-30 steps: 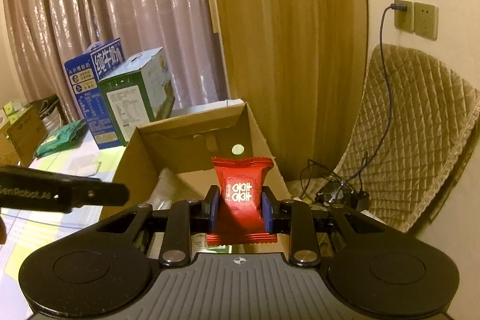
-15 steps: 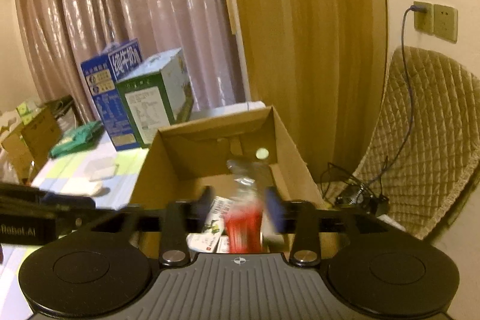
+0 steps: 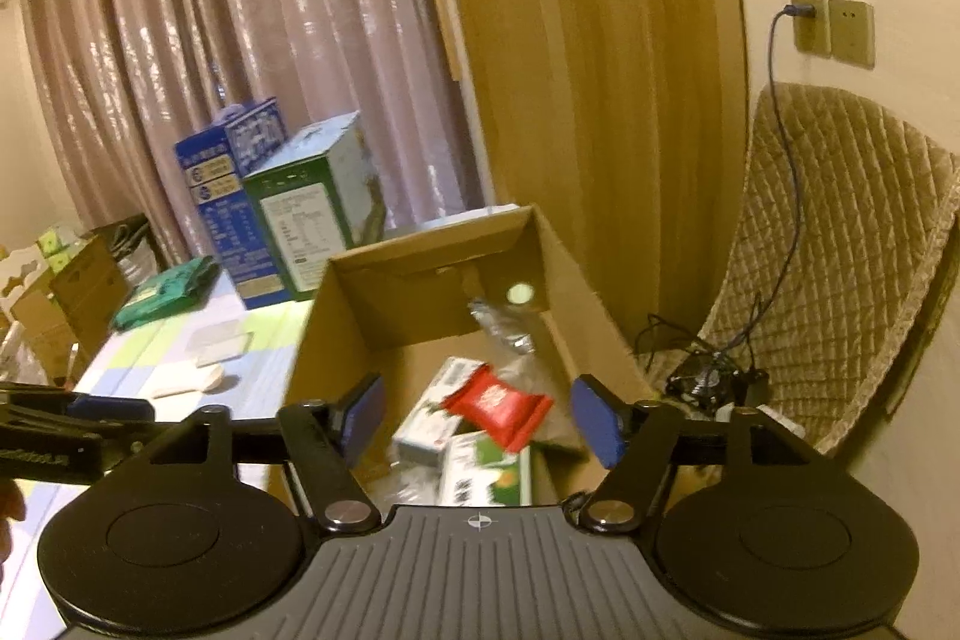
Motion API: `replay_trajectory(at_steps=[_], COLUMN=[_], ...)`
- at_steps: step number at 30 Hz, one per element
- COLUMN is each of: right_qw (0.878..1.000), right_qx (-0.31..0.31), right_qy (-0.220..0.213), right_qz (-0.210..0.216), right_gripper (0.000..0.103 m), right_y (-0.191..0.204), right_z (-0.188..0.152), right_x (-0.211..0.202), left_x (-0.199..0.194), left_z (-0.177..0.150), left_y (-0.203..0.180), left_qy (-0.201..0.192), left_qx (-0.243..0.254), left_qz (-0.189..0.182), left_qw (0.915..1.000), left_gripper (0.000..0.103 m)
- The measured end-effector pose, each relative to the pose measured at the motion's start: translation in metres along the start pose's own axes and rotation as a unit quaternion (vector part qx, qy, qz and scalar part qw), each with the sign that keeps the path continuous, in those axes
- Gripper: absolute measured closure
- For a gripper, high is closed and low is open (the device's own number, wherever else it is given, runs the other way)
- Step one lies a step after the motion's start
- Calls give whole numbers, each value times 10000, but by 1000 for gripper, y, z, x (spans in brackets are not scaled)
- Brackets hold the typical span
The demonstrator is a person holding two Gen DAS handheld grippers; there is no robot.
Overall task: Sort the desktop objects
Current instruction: 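Move both tools back over the white spoon and clear plastic tray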
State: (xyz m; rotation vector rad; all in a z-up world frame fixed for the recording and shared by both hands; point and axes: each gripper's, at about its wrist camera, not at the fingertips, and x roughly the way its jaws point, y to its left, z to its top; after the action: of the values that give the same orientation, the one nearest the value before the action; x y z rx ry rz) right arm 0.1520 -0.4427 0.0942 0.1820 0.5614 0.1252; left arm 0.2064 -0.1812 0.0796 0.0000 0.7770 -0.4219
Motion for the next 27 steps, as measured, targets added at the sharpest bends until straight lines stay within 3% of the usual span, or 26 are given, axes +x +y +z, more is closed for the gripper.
replay_trajectory(at_steps=[3, 8, 13, 27], right_qw=[9999, 9995, 9984, 9916], right_qx=[-14, -37, -197, -717], right_qy=[-13, -3, 96, 446], right_qz=[140, 323, 518, 978], right_gripper=[26, 2, 2, 2], right_y=[17, 47, 79, 152], right_z=[-6, -14, -25, -54], right_x=[-10, -22, -31, -25], left_x=[-12, -36, -63, -110], left_z=[-8, -23, -48, -95], left_y=[9, 27, 52, 126], left_qy=[-12, -55, -39, 93], left_qx=[14, 15, -7, -85], left_qz=[105, 303, 502, 1057], left_qw=[9999, 9995, 9987, 9943], left_gripper=[27, 10, 1, 1])
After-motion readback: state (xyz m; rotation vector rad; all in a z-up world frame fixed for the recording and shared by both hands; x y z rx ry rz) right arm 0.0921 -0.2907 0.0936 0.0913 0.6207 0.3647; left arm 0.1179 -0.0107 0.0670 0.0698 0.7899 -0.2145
